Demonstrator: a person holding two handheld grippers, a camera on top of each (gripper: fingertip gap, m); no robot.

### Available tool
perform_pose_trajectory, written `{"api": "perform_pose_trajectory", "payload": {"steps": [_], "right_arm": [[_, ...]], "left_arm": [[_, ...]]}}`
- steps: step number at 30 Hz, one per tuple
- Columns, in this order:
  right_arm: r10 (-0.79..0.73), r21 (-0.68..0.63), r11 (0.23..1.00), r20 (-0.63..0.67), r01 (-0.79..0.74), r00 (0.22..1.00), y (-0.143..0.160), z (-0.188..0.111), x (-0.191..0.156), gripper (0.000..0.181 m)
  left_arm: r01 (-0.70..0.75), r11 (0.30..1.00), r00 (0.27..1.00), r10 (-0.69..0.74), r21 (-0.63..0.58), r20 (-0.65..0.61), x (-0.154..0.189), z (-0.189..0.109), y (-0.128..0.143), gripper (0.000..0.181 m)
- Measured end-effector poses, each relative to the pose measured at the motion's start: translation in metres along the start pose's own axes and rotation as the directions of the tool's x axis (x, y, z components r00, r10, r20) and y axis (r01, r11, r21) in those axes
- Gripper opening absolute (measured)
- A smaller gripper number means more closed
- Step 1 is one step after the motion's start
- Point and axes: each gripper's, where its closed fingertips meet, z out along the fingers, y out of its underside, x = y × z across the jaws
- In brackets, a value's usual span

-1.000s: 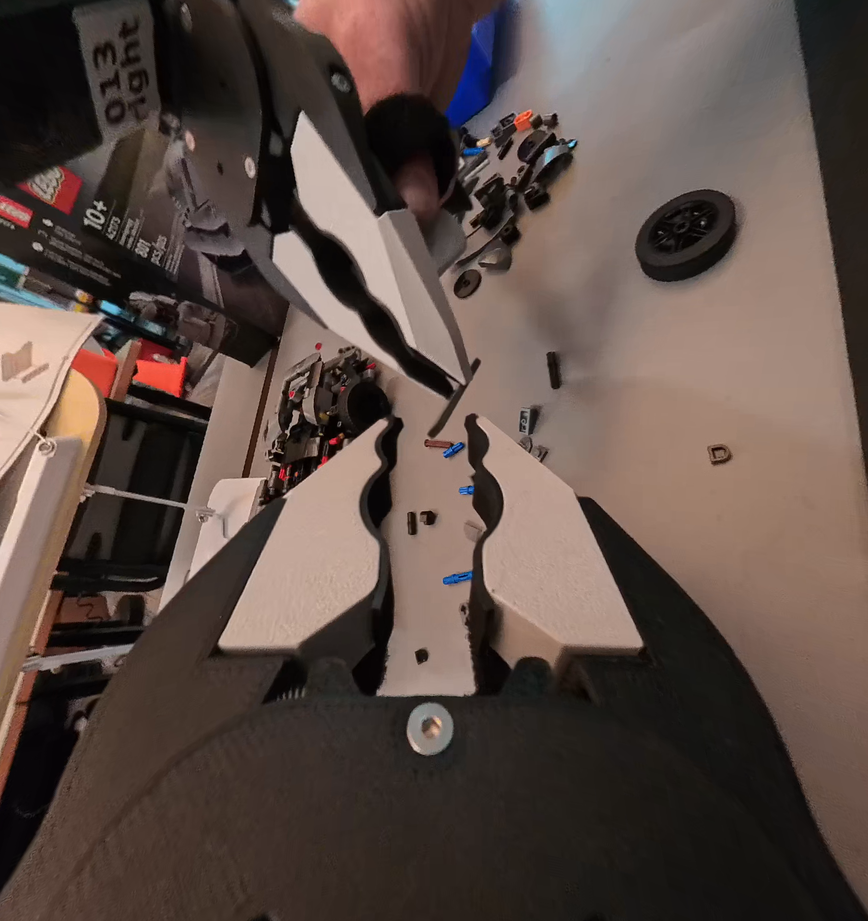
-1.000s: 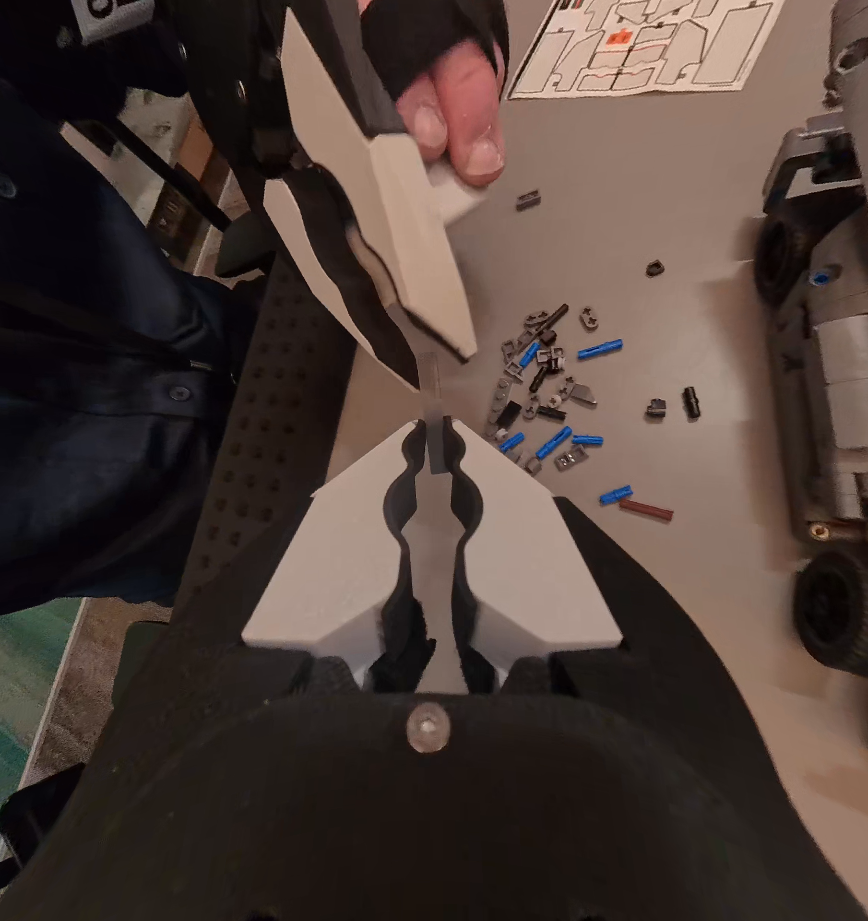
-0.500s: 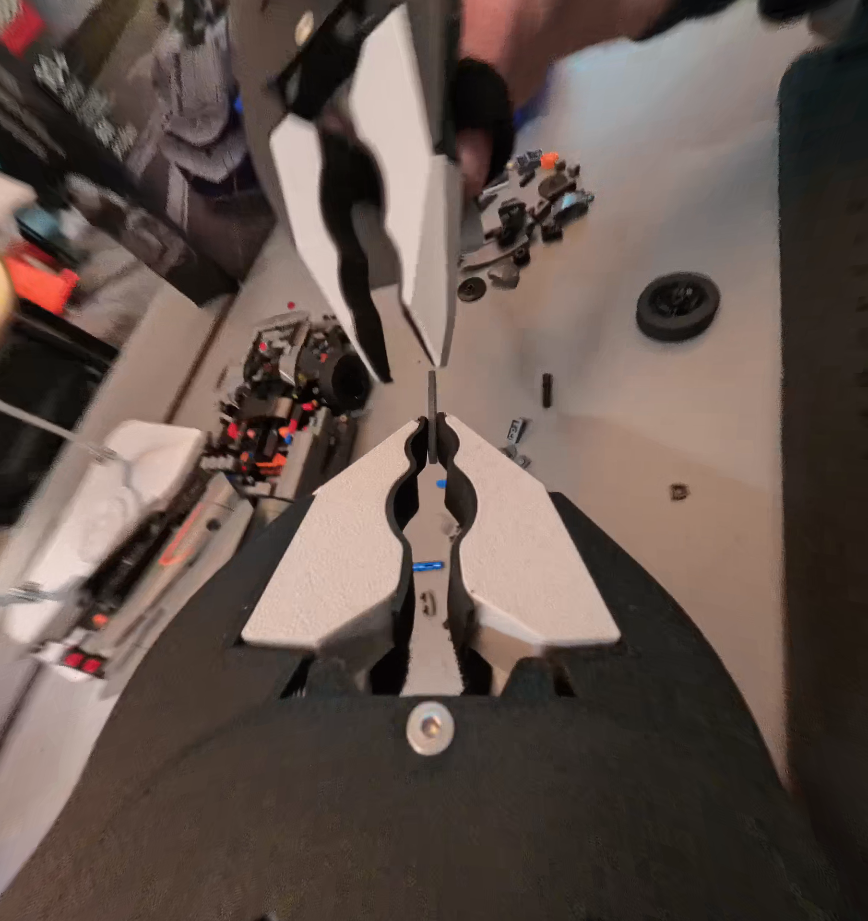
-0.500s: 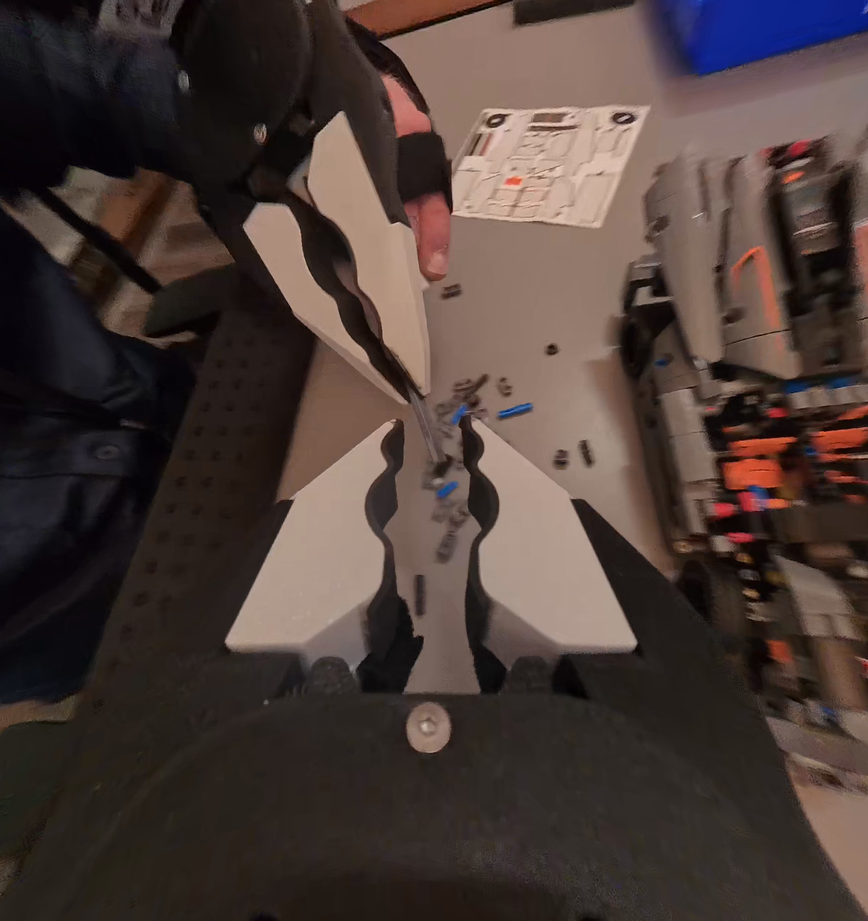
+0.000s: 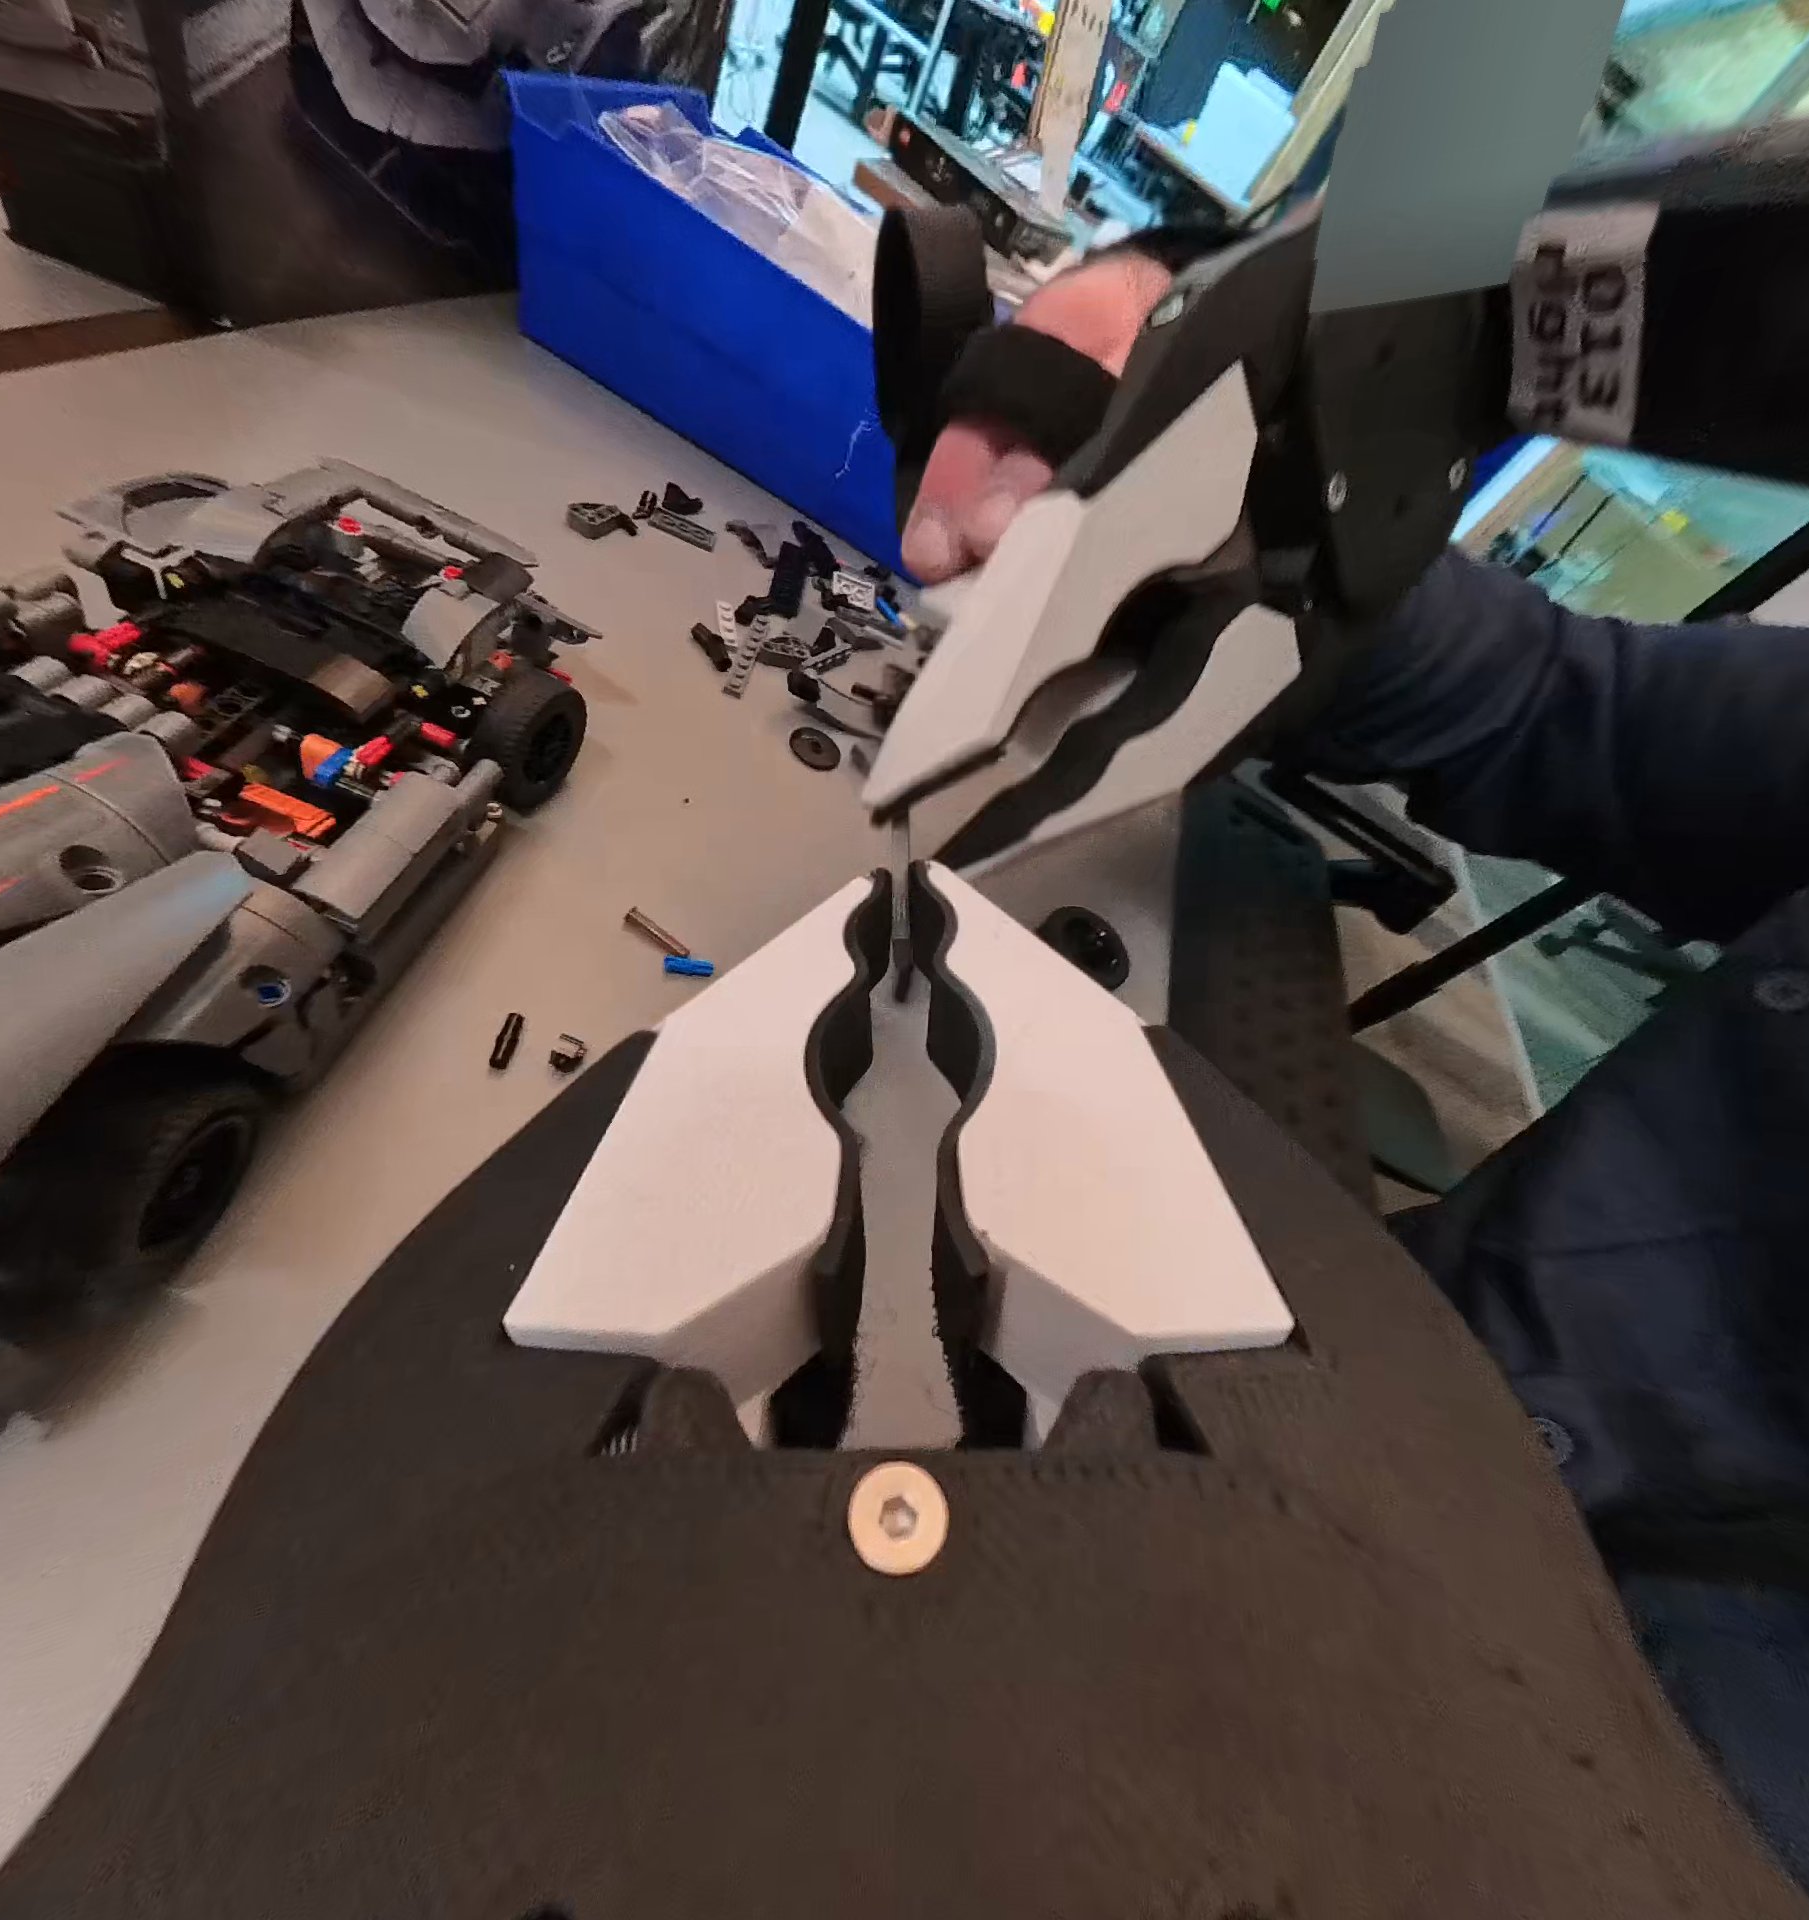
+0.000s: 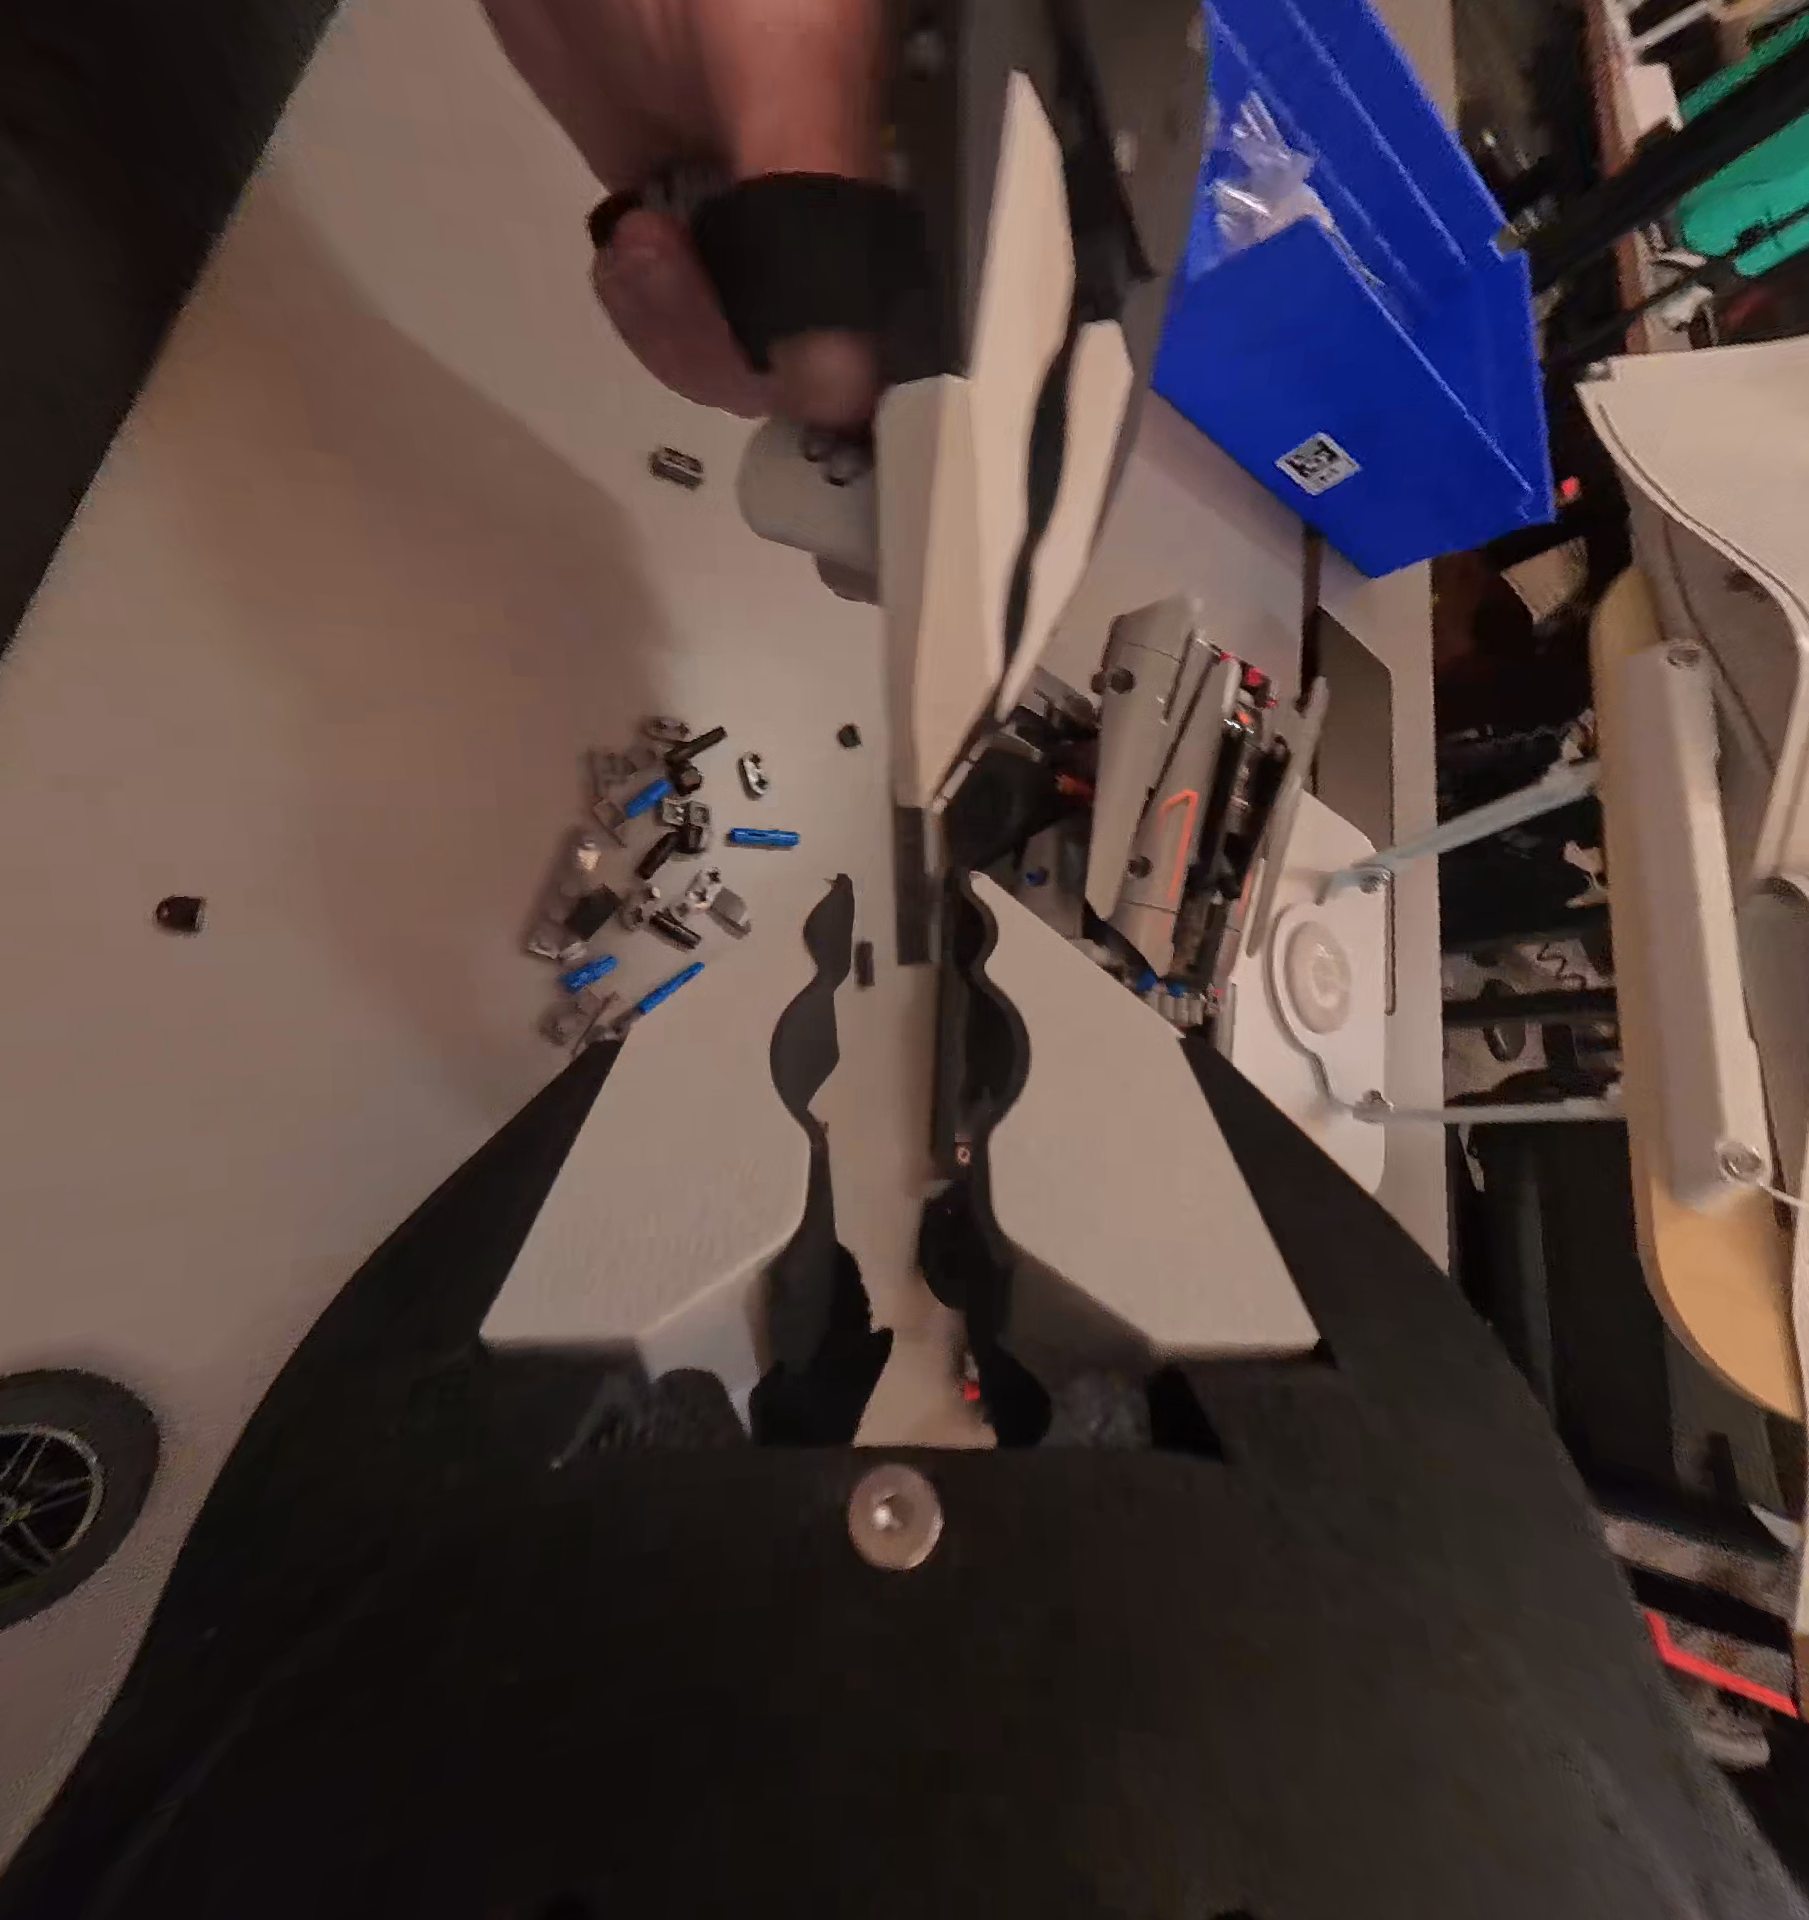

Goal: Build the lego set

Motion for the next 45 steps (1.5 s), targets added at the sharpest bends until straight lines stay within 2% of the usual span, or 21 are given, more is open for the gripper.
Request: {"api": "perform_pose_trajectory", "payload": {"steps": [4, 10, 13, 16, 19, 23, 35, 42, 45], "right_arm": [[-0.074, -0.056, 0.996, -0.052, 0.071, 0.996, 0.002, 0.006, 0.002, 0.005], [-0.02, -0.025, 1.0, -0.03, 0.019, 0.999, 0.001, 0.006, 0.001, 0.005], [0.095, 0.034, 0.995, 0.055, -0.097, 0.994, -0.003, 0.004, -0.003, 0.01], [0.248, 0.077, 0.961, 0.193, -0.267, 0.949, -0.007, 0.0, -0.009, 0.015], [0.327, 0.119, 0.92, 0.294, -0.374, 0.898, -0.013, -0.005, -0.011, 0.003], [0.325, 0.097, 0.922, 0.332, -0.375, 0.885, -0.012, -0.006, -0.017, 0.002], [0.322, 0.114, 0.921, 0.31, -0.372, 0.894, -0.013, -0.007, -0.013, 0.0], [0.375, 0.144, 0.877, 0.391, -0.458, 0.84, -0.018, -0.013, -0.013, 0.005], [0.404, 0.131, 0.857, 0.428, -0.498, 0.808, -0.017, -0.014, -0.015, 0.013]], "left_arm": [[0.053, 0.999, 0.998, -0.053, 0.003, -0.043, 0.001, 0.0, 0.002, 0.0], [0.033, 0.999, 0.999, -0.033, -0.002, -0.041, 0.001, -0.001, 0.002, 0.0], [-0.023, 1.0, 0.999, 0.022, -0.008, -0.033, 0.003, -0.001, 0.002, 0.0], [-0.107, 0.994, 0.994, 0.107, -0.014, -0.026, 0.009, -0.002, 0.0, 0.0], [-0.232, 0.971, 0.973, 0.232, -0.05, -0.01, 0.015, 0.0, 0.003, 0.0], [-0.334, 0.938, 0.941, 0.338, -0.09, 0.023, 0.018, 0.003, 0.008, 0.0], [-0.394, 0.916, 0.916, 0.398, -0.072, 0.059, 0.017, 0.002, 0.004, 0.001], [-0.47, 0.876, 0.873, 0.479, -0.106, 0.087, 0.019, 0.002, 0.005, 0.0], [-0.513, 0.849, 0.845, 0.526, -0.129, 0.098, 0.021, 0.003, 0.007, 0.001]]}}
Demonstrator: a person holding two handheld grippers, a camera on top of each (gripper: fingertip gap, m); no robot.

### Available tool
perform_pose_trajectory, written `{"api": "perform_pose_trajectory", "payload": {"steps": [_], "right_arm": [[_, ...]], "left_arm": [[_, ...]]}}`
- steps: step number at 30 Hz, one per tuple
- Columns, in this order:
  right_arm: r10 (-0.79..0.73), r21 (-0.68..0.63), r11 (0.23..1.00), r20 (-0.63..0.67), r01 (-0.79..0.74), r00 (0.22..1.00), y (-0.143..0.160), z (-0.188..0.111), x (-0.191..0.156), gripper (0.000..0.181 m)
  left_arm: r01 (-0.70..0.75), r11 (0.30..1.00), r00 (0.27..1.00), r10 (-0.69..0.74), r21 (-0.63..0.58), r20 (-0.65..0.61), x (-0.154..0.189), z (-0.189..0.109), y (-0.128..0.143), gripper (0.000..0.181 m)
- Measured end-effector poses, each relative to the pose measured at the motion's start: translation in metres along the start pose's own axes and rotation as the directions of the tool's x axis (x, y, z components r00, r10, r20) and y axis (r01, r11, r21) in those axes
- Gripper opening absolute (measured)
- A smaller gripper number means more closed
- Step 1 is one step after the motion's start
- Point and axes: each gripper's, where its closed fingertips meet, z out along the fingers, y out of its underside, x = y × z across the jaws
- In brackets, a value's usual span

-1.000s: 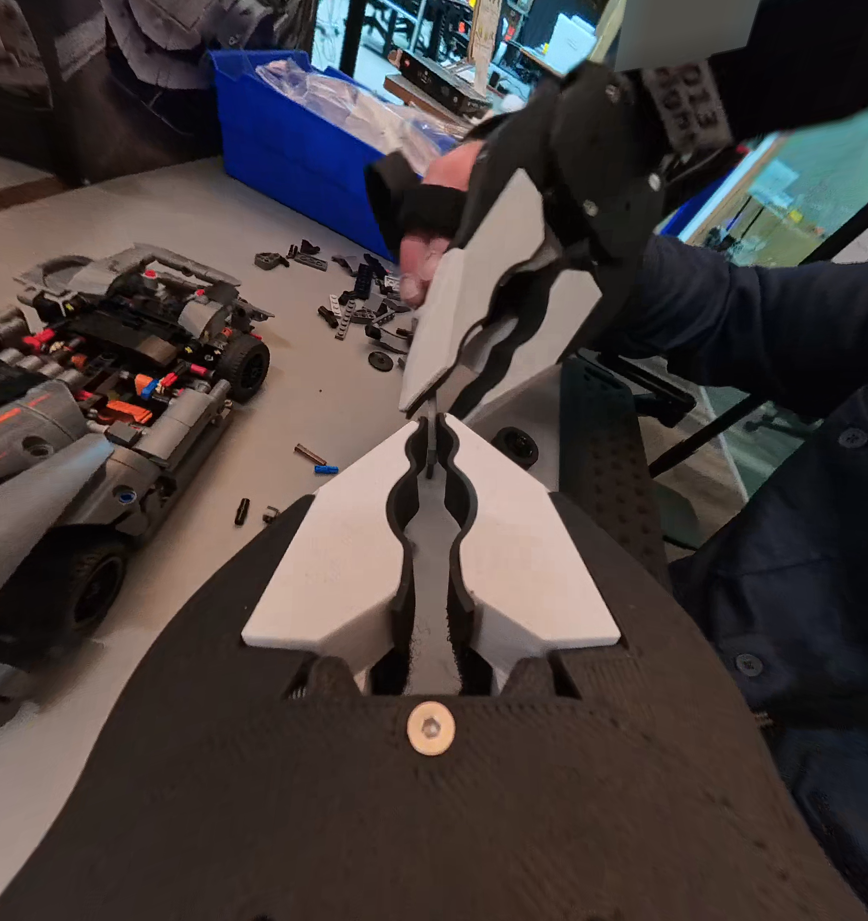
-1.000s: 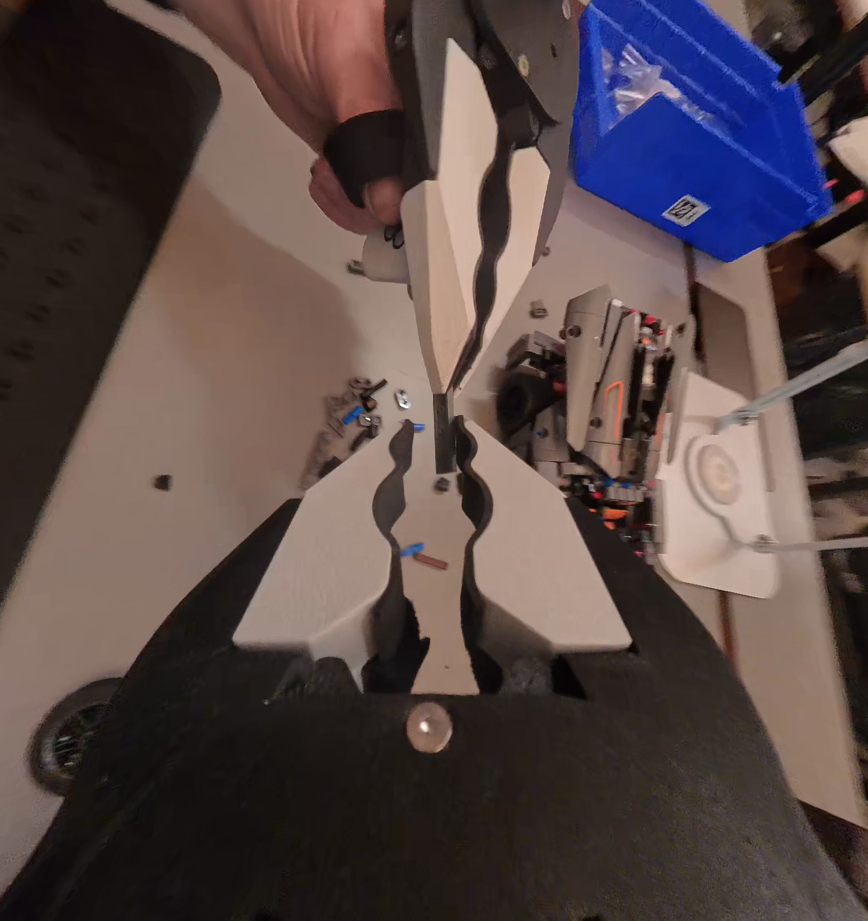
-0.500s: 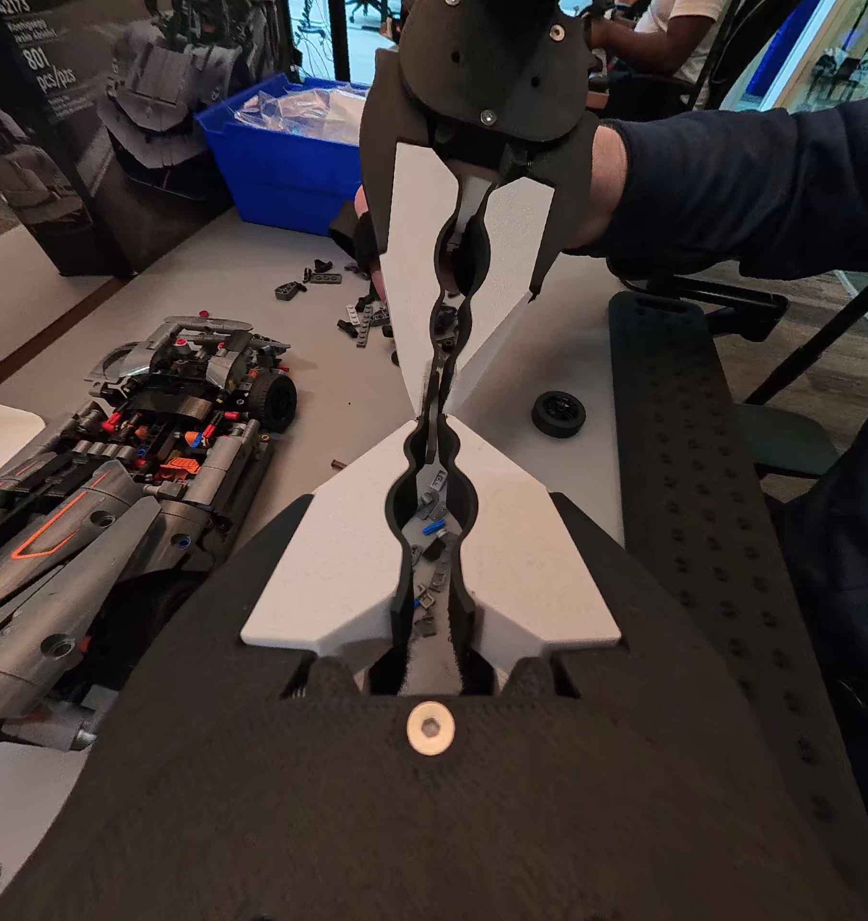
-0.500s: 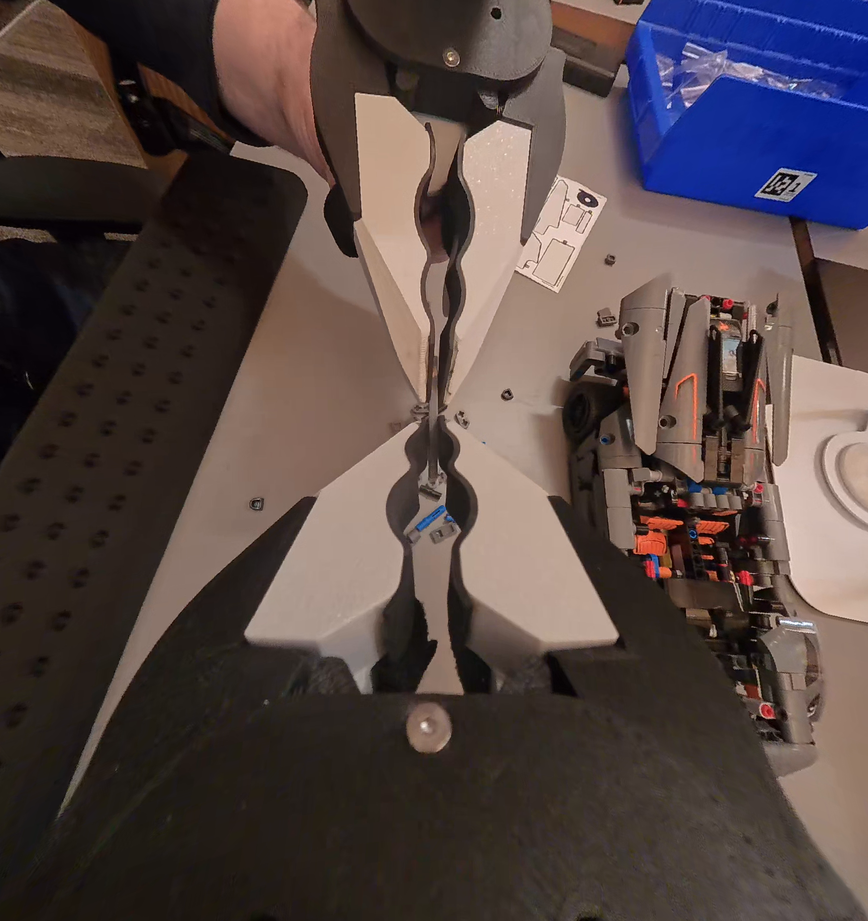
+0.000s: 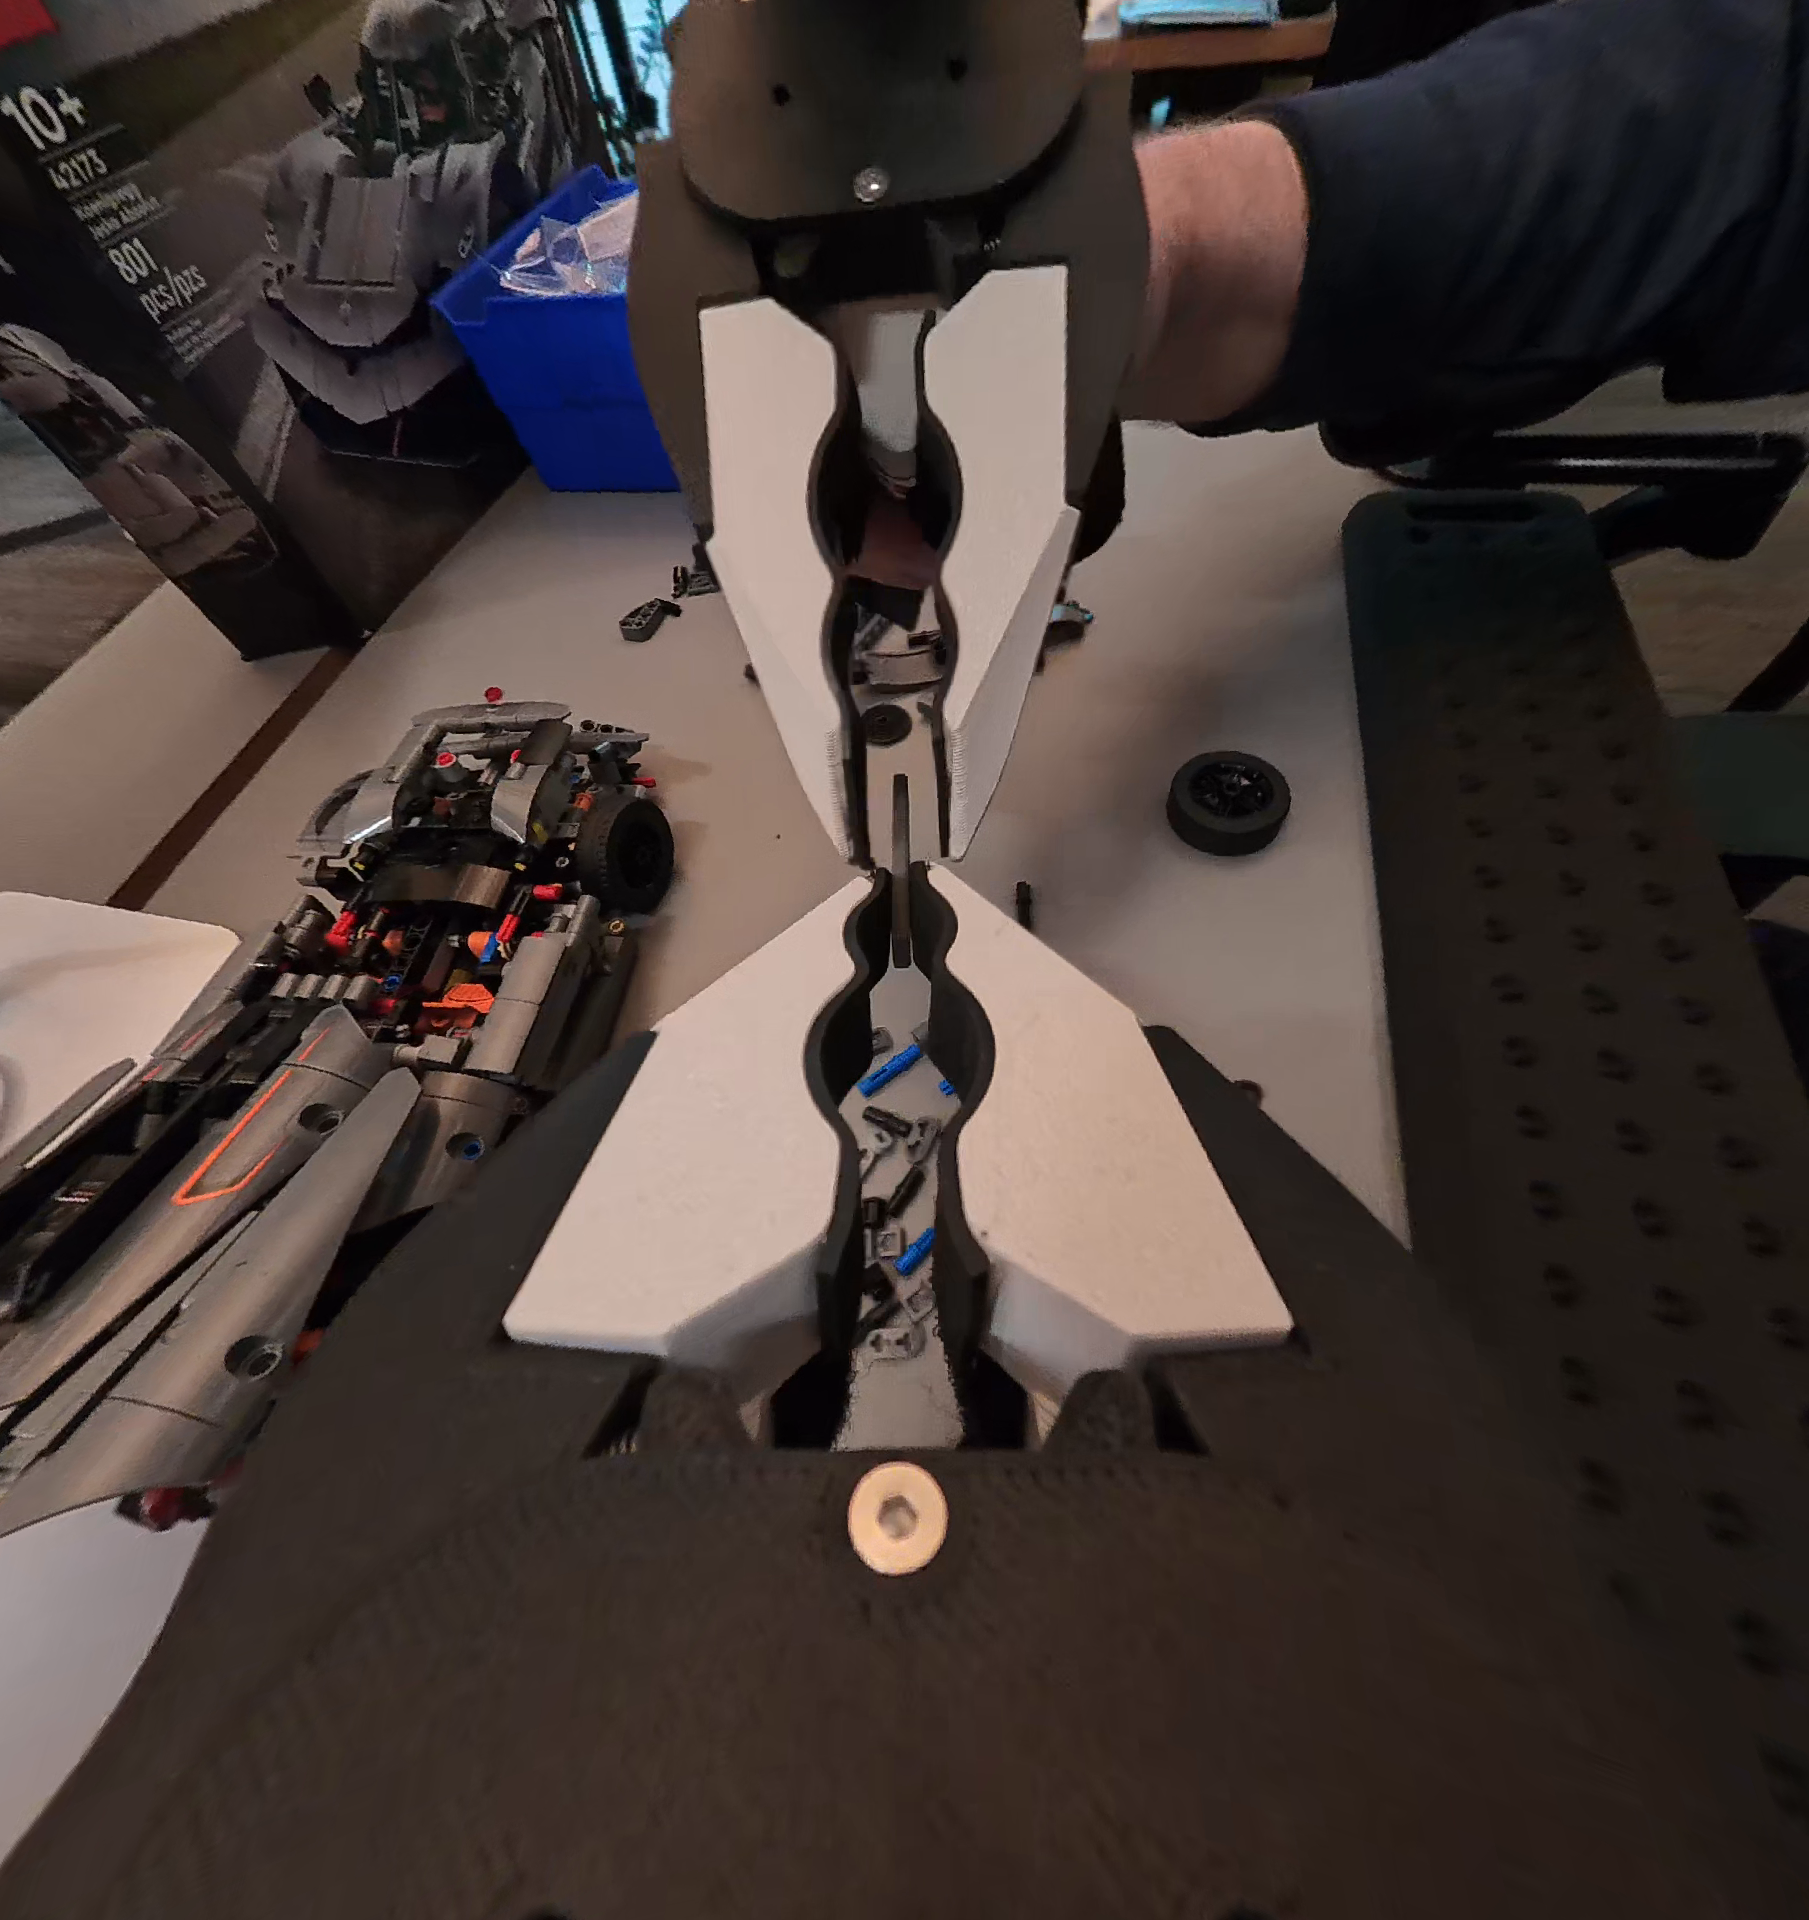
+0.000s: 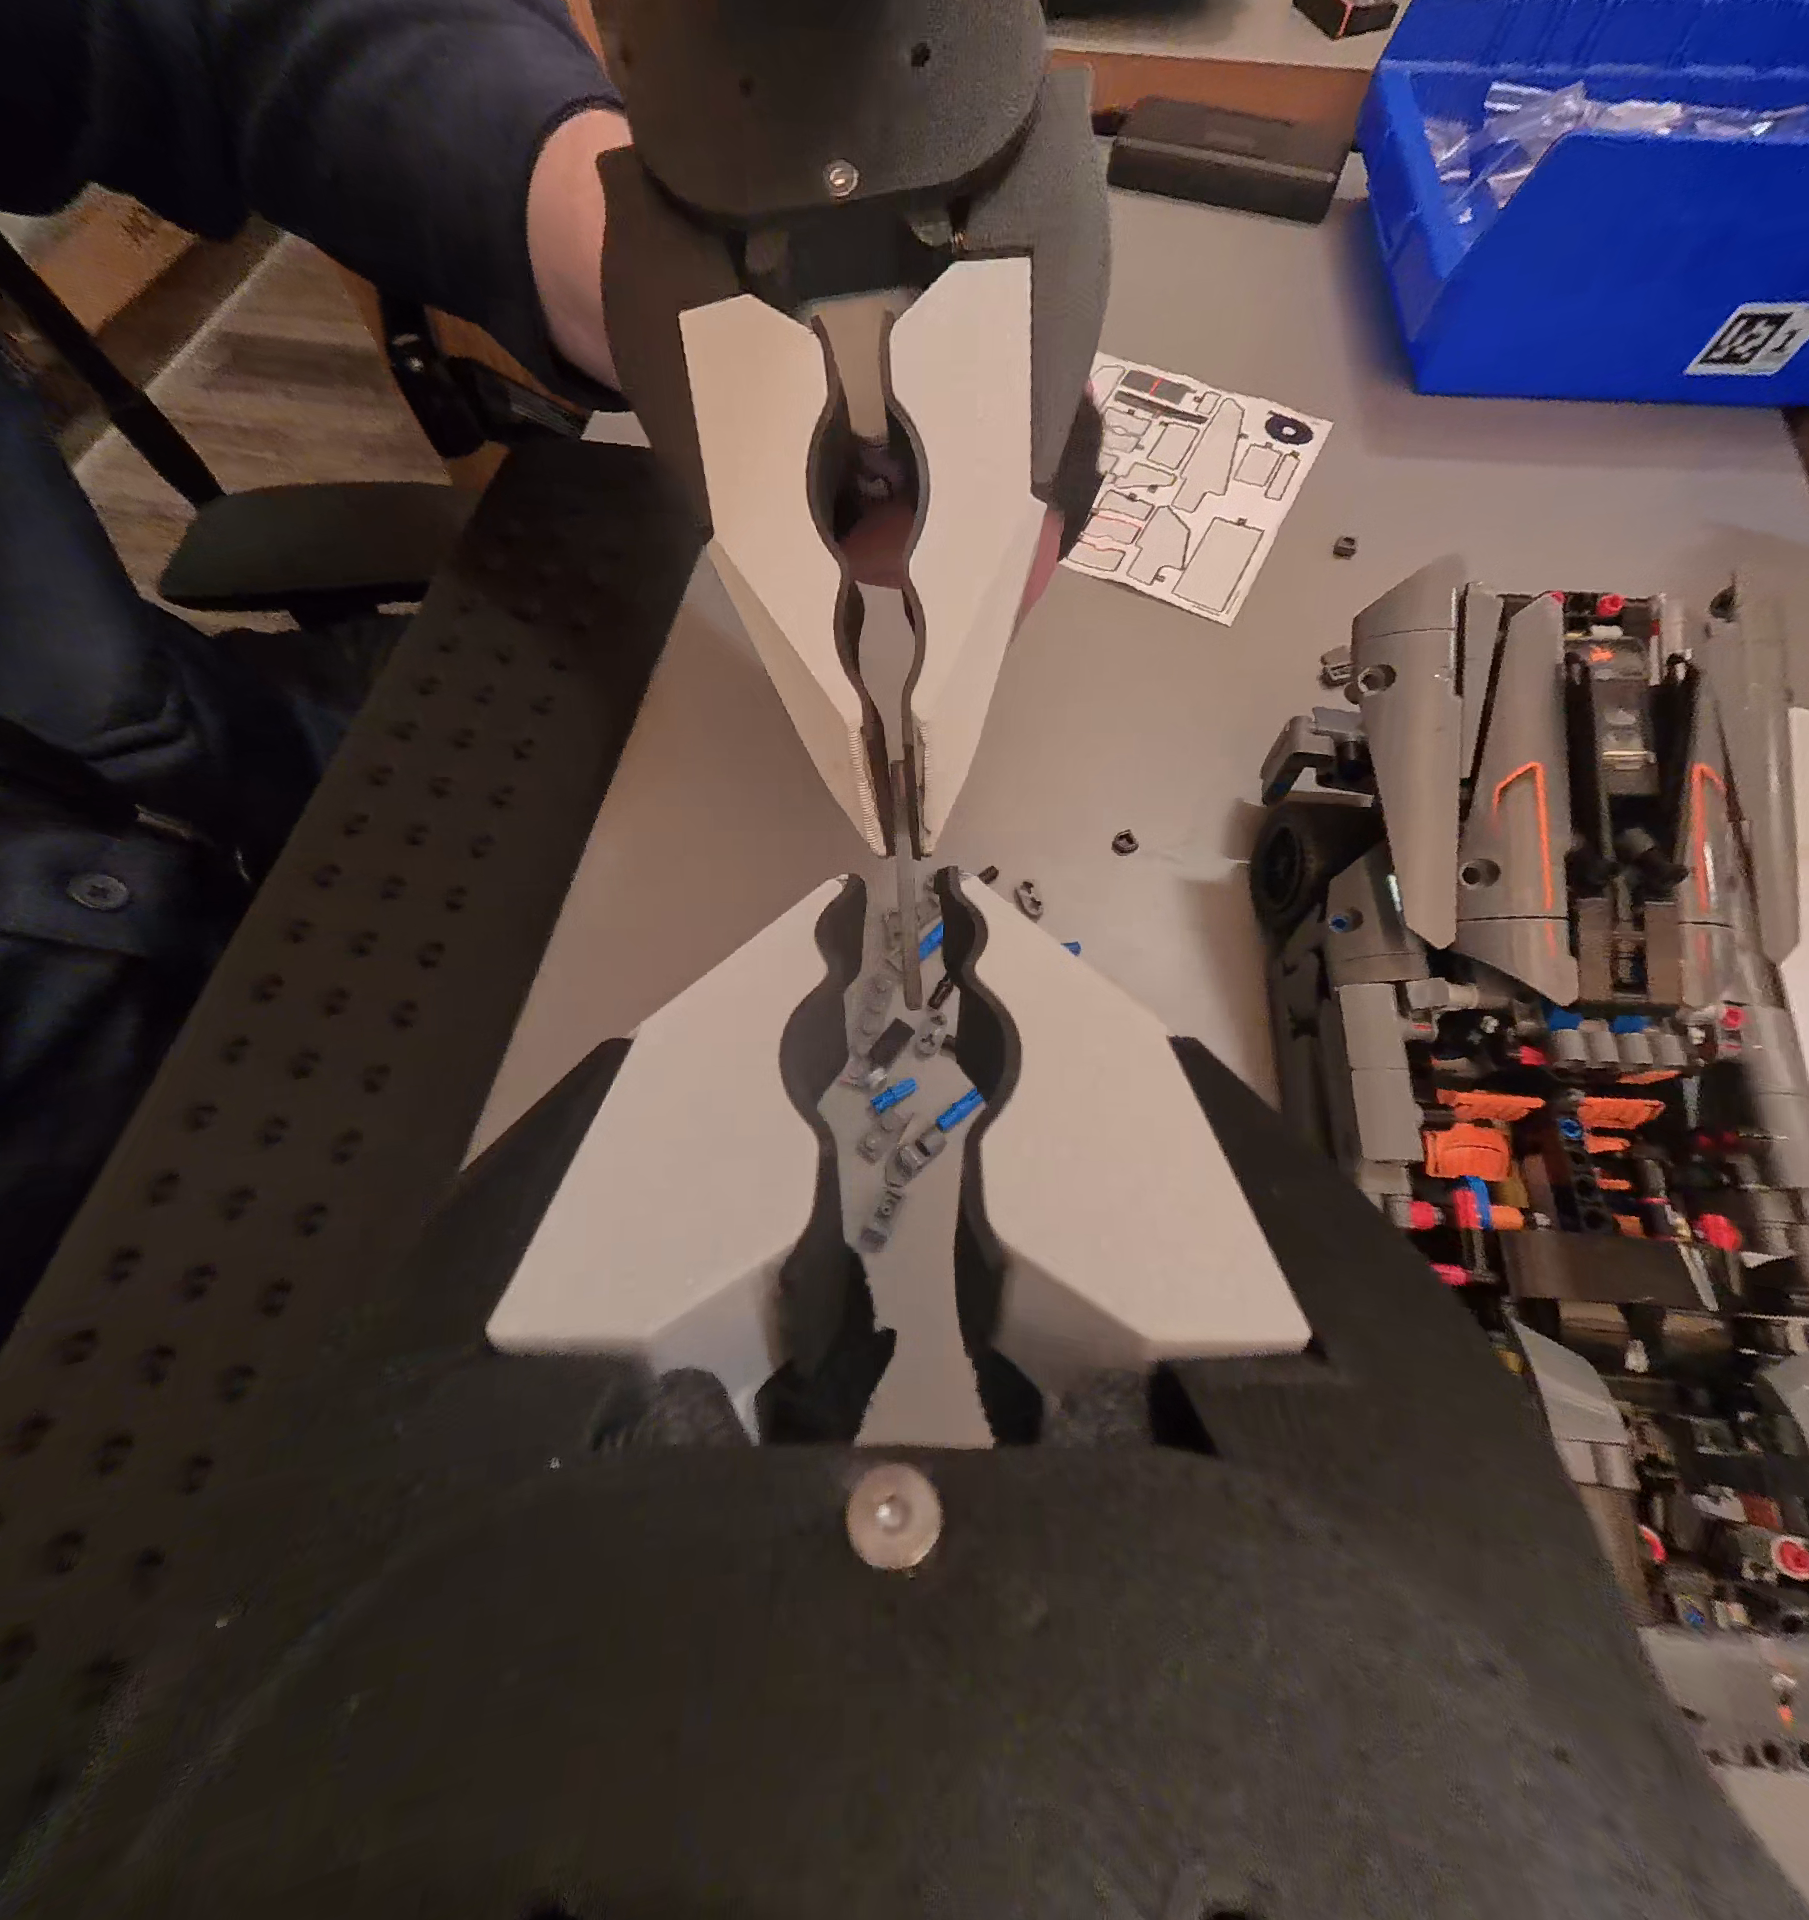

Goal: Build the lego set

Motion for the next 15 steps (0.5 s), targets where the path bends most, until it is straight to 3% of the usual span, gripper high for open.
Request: {"api": "perform_pose_trajectory", "payload": {"steps": [6, 15], "right_arm": [[0.004, 0.003, 1.0, 0.042, -0.004, 0.999, 0.0016, 0.0016, -0.0054, 0.006], [-0.034, -0.001, 0.999, -0.017, 0.034, 0.999, -0.0002, 0.0018, 0.0005, 0.001]], "left_arm": [[-0.079, 0.997, 0.997, 0.08, -0.025, 0.015, 0.0064, 0.0022, -0.0008, 0.0], [-0.018, 1.0, 1.0, 0.018, -0.007, 0.019, 0.001, 0.0015, -0.0009, 0.0]]}}
